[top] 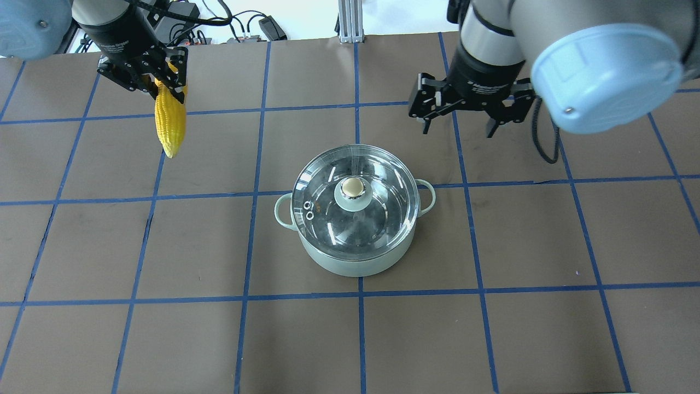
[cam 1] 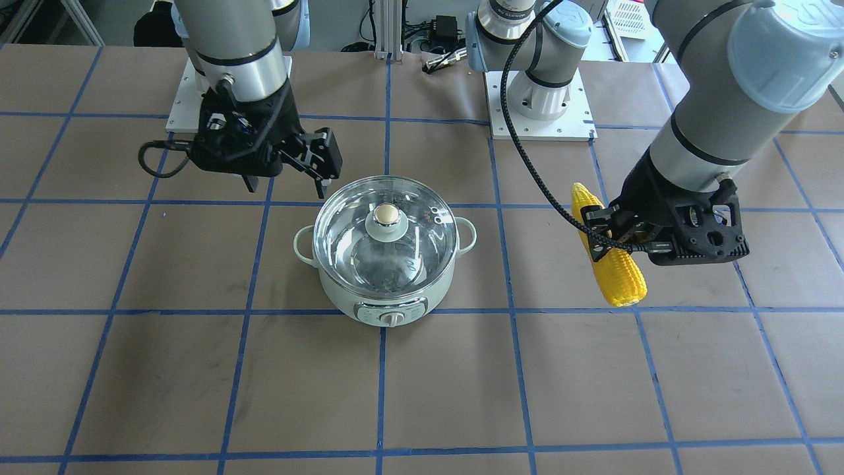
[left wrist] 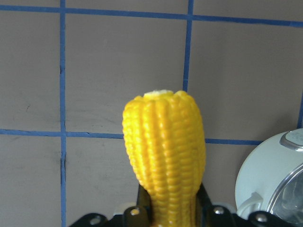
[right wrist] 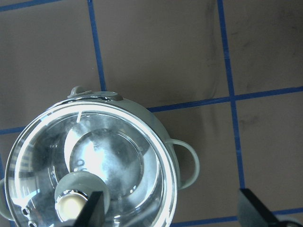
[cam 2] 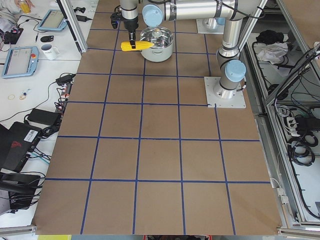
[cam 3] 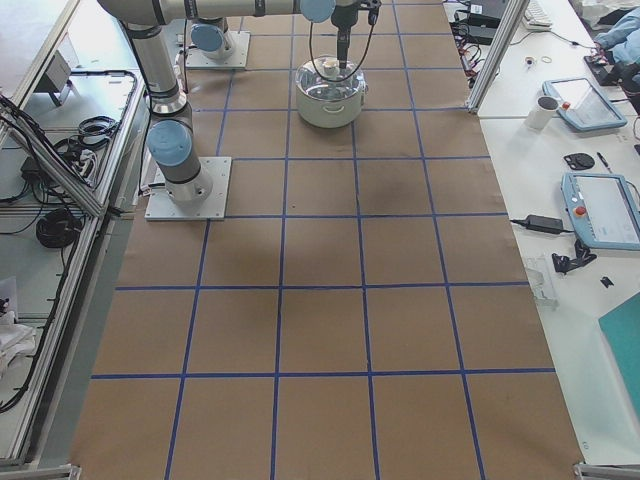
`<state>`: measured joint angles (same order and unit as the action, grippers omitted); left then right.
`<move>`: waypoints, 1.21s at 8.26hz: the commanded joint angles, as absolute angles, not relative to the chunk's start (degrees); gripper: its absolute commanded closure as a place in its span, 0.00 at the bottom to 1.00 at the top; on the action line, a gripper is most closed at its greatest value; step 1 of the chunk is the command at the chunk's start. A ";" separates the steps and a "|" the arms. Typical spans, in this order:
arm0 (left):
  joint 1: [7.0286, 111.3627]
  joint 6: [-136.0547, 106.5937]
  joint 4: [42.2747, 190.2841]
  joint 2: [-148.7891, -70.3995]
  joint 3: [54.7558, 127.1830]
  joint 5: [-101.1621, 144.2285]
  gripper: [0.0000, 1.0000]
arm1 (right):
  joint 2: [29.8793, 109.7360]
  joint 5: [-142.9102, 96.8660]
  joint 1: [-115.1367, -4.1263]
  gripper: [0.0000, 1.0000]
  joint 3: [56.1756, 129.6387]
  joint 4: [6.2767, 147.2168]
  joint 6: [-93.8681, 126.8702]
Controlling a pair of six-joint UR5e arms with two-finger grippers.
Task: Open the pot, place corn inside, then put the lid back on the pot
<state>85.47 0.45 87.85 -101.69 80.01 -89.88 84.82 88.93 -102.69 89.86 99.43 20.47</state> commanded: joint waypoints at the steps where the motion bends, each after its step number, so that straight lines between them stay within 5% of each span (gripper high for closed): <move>1: 86.13 -0.35 87.63 -101.34 80.24 -89.38 1.00 | 79.90 88.95 -107.57 0.00 89.91 105.63 24.17; 10: 86.40 0.26 87.71 -100.81 80.60 -89.74 1.00 | 73.22 88.77 -113.12 0.00 90.97 107.06 31.82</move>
<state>86.37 0.29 87.67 -100.76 80.55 -89.73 73.79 89.08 -112.77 90.68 108.06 31.36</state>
